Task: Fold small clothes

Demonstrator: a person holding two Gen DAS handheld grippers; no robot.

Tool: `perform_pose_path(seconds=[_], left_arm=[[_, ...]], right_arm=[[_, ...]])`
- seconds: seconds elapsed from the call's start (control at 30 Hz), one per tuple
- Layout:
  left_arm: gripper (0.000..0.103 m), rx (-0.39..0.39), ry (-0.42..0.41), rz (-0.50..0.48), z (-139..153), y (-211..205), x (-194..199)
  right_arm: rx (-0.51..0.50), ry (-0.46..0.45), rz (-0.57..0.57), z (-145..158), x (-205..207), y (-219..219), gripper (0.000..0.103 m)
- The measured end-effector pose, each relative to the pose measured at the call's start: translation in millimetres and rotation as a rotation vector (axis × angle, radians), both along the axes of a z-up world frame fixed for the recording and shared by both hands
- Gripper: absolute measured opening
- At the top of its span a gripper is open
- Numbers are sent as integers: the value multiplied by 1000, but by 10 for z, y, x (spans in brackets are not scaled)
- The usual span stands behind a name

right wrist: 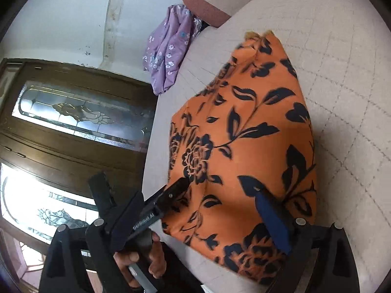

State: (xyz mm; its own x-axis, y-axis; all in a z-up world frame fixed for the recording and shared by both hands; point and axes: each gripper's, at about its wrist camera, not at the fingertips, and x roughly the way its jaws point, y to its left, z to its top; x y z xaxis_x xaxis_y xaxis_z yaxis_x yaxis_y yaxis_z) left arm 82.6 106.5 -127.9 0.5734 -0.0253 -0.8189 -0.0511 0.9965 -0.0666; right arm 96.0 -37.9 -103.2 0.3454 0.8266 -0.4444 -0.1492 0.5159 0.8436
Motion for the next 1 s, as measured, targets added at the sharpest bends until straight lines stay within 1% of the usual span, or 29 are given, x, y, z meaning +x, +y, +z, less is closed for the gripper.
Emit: perform_pose_path(seconds=[0.07,0.1,0.13,0.2,0.23,0.27,0.33,0.43,0.5,0.6,0.67,1.0], left_arm=[[94,-8,-8,1,47,4,-92],[94,-9,-8,3,39,6,-123],[94,2,9,2,-13,-6,-155],[94,27,53,0,-118,-27,-166],[94,39,77,-4,-163,-38,-179],[94,41,83,-11,-179,-36,-209],[94,39,64,-7,-146,-17,-269],[94,28,53,-3,-97,12,-320],[94,35,57,3,-81,43,-346],[94,34,69,9,-94,101,-364],[94,31,72,12,-118,92,-330],[94,31,79,14,-154,87,-328]], right_arm=[[-15,-53,20,116,-101,57,95],[-17,-58,24,103,-144,72,95],[-14,-43,22,55,-181,64,95],[-31,34,9,-220,-165,91,94],[-21,42,3,-307,-172,79,94],[-2,30,-11,-312,-198,61,94],[-12,28,-20,-199,-244,55,95],[-47,-33,-6,-40,-313,48,95],[-31,-28,-20,-56,-371,-34,95],[-1,10,-59,-215,-481,-196,94],[27,8,-70,-263,-556,-281,94],[19,3,-63,-276,-594,-305,95]])
